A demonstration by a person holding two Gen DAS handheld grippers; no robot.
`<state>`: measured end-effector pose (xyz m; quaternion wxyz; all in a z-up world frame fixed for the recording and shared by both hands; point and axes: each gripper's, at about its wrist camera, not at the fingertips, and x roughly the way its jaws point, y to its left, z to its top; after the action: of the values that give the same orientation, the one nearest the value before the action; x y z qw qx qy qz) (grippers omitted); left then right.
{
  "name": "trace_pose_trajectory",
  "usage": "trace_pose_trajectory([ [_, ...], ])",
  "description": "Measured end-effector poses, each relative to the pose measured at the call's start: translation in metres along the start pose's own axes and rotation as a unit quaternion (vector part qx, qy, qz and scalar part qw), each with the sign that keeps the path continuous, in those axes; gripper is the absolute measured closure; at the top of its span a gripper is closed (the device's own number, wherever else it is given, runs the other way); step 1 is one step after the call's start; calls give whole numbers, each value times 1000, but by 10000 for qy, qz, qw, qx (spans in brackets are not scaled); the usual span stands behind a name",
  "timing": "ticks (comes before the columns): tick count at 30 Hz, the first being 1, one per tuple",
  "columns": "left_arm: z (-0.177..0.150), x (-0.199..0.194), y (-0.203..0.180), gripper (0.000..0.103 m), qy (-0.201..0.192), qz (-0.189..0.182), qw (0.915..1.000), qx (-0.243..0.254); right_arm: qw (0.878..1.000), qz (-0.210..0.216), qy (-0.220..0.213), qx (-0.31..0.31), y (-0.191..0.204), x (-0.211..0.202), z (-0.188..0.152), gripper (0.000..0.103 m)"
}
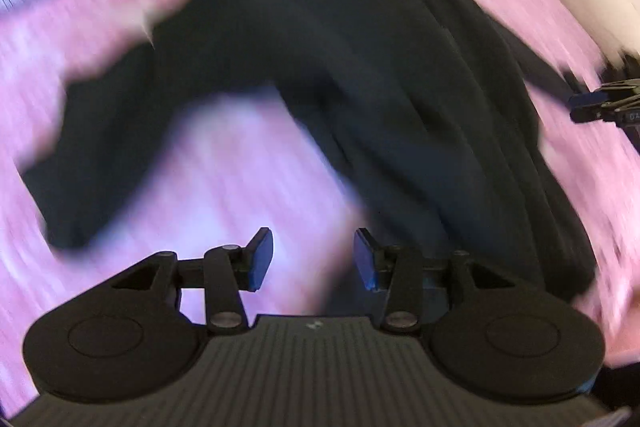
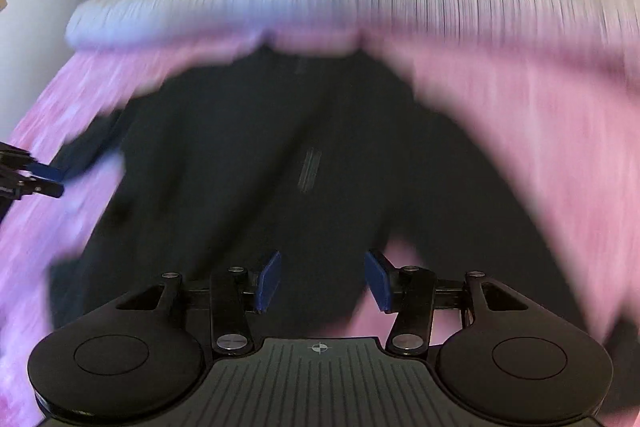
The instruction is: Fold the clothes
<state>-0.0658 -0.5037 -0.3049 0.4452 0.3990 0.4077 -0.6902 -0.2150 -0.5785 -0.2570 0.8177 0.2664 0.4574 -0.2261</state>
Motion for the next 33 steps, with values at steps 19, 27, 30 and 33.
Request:
trace_pose_trajectory([
  [19,-72,-18,-22,103,140,472,9987,-108,9795,168,869,1810,22,-13,-147,100],
  [27,-144,-98,-47,103,469,433,9961,-610,9883,-266,1321,715,11,-95,-149,101],
  [30,-173,-92,-63,103,687,401,9933,-842,9838,-303,1676,567,15,-101,-168,101],
  [33,-198,-75,-74,103,960,328,9897,-1007,9776,-357,2003,538,11,-90,-192,101],
])
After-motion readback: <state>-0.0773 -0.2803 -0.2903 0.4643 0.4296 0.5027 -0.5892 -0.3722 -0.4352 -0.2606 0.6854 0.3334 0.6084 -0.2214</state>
